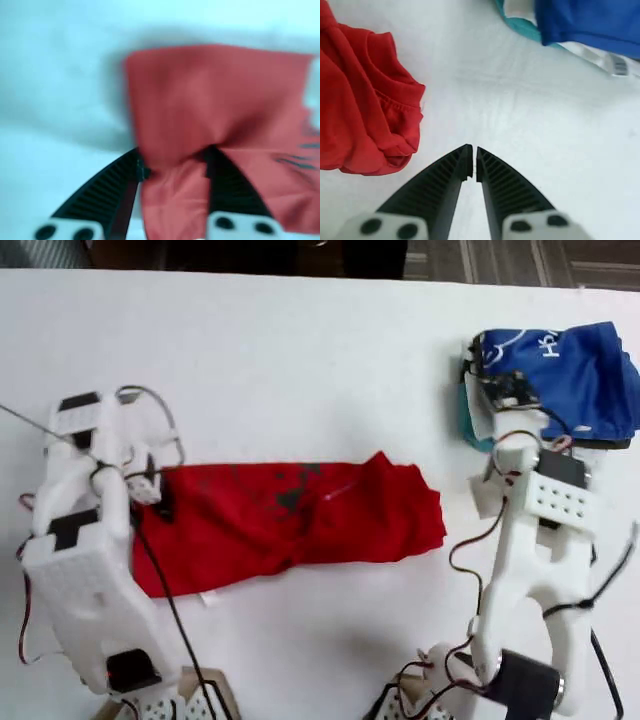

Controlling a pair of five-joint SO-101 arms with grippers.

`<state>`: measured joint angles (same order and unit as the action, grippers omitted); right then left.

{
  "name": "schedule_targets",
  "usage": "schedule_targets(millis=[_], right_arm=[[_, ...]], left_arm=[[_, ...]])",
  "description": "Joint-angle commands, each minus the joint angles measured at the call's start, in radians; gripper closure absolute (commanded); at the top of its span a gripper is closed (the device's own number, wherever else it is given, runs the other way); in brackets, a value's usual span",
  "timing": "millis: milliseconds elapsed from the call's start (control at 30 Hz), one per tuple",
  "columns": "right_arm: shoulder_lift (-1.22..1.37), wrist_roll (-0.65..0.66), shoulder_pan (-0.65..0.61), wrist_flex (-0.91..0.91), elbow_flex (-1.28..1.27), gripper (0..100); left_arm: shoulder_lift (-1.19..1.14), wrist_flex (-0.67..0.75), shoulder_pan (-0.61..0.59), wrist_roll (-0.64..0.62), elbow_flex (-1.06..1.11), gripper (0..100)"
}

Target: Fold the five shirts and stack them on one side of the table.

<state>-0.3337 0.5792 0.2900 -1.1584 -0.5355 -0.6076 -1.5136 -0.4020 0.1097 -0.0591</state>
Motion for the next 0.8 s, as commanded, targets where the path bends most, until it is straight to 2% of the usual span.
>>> schedule_targets(millis=[0, 100, 267, 433, 500, 633, 767], right_arm=[[-0.067, 0.008, 0.048, -0.005, 0.029, 97.8], [-0.067, 0.008, 0.068, -0.002, -0.021, 97.8], [-0.067, 0.006, 0.059, 0.013, -0.153, 97.5], [-0.067, 0.008, 0.056, 0.174, -0.331, 97.8], [-0.067, 0.008, 0.048, 0.259, -0.417, 97.8], [-0.067, 0.006, 0.056, 0.47, -0.562, 97.8], [-0.085, 0.002, 0.054, 0.496, -0.585, 97.8]], left_arm=[[-0.069, -0.038, -0.011, 0.037, -0.056, 97], [-0.086, -0.048, -0.068, 0.063, -0.104, 97], [-0.086, -0.11, -0.236, 0.13, -0.249, 97], [-0.095, -0.232, -0.367, 0.186, -0.481, 97], [-0.095, -0.265, -0.379, 0.196, -0.545, 97], [-0.086, -0.272, -0.348, 0.201, -0.542, 97], [-0.083, -0.275, -0.276, 0.195, -0.45, 97]])
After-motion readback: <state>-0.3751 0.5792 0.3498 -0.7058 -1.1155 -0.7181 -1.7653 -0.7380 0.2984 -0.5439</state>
